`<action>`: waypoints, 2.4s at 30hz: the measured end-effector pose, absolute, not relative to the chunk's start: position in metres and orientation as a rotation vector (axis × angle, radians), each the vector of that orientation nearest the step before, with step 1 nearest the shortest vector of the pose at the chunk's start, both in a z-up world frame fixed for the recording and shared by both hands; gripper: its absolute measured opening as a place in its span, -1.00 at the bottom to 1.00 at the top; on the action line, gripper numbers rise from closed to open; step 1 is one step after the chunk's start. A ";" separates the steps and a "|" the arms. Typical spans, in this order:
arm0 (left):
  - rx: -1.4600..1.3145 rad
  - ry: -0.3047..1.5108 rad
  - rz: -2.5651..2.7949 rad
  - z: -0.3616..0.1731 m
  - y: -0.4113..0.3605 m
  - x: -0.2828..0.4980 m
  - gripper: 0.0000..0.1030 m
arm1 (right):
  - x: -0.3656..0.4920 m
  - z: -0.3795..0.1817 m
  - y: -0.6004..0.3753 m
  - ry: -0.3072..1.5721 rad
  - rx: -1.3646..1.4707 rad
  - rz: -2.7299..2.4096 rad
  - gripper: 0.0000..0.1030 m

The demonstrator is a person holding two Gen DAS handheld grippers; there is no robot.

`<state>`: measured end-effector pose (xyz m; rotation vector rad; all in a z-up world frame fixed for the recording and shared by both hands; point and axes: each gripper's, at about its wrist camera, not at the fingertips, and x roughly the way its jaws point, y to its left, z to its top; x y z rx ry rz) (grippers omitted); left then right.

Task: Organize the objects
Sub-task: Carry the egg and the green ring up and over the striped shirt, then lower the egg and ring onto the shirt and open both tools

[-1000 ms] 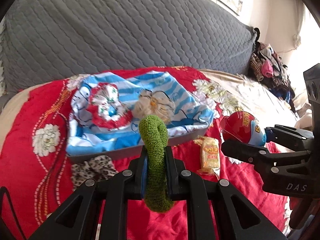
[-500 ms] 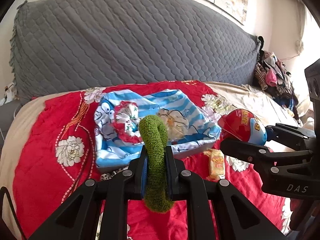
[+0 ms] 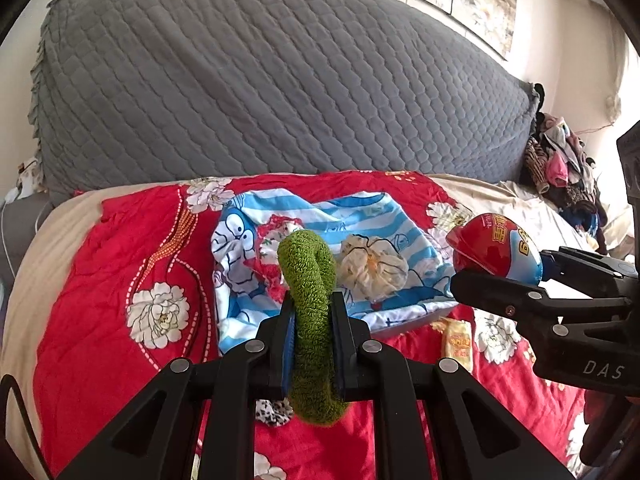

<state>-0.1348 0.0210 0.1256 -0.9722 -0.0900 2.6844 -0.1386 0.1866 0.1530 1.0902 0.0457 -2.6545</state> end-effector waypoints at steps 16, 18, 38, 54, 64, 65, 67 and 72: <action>-1.004 -0.085 2.671 0.105 0.036 -0.175 -0.70 | -0.180 0.134 0.187 0.042 1.112 -2.647 0.05; -1.010 -0.084 2.669 0.102 0.038 -0.182 -0.70 | -0.187 0.130 0.188 0.043 1.122 -2.647 0.05; -1.066 -0.078 2.640 0.064 0.064 -0.267 -0.70 | -0.278 0.082 0.206 -0.015 1.217 -2.646 0.05; -1.113 -0.058 2.634 0.030 0.066 -0.301 -0.70 | -0.320 0.040 0.210 0.021 1.311 -2.622 0.05; -1.110 -0.031 2.631 0.027 0.071 -0.308 -0.70 | -0.327 0.033 0.212 0.018 1.336 -2.620 0.06; -1.111 -0.034 2.630 0.026 0.071 -0.309 -0.70 | -0.328 0.032 0.212 0.018 1.344 -2.620 0.06; -1.117 -0.035 2.629 0.026 0.071 -0.310 -0.70 | -0.327 0.030 0.211 0.025 1.350 -2.618 0.06; -1.122 -0.015 2.628 0.024 0.073 -0.314 -0.68 | -0.330 0.027 0.208 0.035 1.365 -2.615 0.06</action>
